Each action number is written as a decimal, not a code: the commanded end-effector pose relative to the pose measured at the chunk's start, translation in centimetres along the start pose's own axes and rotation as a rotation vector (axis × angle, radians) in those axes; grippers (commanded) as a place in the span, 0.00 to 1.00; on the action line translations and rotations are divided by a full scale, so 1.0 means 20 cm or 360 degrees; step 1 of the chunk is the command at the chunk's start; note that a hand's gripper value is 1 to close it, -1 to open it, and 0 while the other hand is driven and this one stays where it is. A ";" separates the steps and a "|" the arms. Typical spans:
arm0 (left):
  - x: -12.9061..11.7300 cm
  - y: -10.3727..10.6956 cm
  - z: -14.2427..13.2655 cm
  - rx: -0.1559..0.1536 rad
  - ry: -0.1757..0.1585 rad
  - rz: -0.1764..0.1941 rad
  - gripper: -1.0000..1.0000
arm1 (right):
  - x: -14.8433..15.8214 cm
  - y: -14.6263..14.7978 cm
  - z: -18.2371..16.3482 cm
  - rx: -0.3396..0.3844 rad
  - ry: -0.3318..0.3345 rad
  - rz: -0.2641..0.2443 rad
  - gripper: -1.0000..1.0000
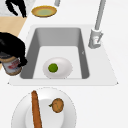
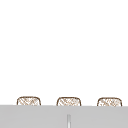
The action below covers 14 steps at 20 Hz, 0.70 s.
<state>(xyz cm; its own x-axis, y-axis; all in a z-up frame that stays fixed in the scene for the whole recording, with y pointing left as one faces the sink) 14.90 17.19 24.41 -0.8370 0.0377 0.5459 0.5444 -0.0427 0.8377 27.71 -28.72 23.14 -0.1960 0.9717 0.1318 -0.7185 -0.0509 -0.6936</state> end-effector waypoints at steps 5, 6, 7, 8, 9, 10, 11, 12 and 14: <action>0.00 0.00 0.00 0.0000 0.0000 0.0000 0.50 | 0.26 -0.14 -0.10 -0.0026 -0.0055 -0.0049 1.00; 0.00 0.00 0.00 0.0000 0.0000 0.0000 0.50 | 0.29 -0.15 -0.11 -0.0023 -0.0065 -0.0059 1.00; 0.00 0.00 0.00 0.0000 0.0000 0.0000 0.50 | 0.32 -0.16 -0.13 -0.0027 -0.0078 -0.0071 1.00; 0.00 0.00 0.00 0.0000 0.0000 0.0000 0.50 | 0.34 -0.18 -0.15 -0.0030 -0.0089 -0.0081 1.00; 0.00 0.00 0.00 0.0000 0.0000 0.0000 0.50 | 0.37 -0.18 -0.17 -0.0032 -0.0100 -0.0088 1.00; 0.00 0.00 0.00 0.0000 0.0000 0.0000 0.50 | 0.39 -0.18 -0.18 -0.0028 -0.0126 -0.0084 1.00; 0.00 0.00 0.00 0.0000 0.0000 0.0000 0.50 | 0.41 -0.19 -0.19 -0.0015 -0.0150 -0.0089 1.00; 0.00 0.00 0.00 0.0000 0.0000 0.0000 0.50 | 0.44 -0.20 -0.20 -0.0023 -0.0158 -0.0100 1.00; 0.00 0.00 0.00 0.0000 0.0000 0.0000 0.50 | 0.49 -0.23 -0.24 -0.0036 -0.0179 -0.0118 1.00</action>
<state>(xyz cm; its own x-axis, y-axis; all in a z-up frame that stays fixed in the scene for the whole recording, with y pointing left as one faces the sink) 14.90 17.19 24.41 -0.8370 0.0377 0.5459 0.5444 -0.0427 0.8377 31.50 -19.36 24.19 -0.2046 0.9561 0.2098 -0.7154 0.0002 -0.6987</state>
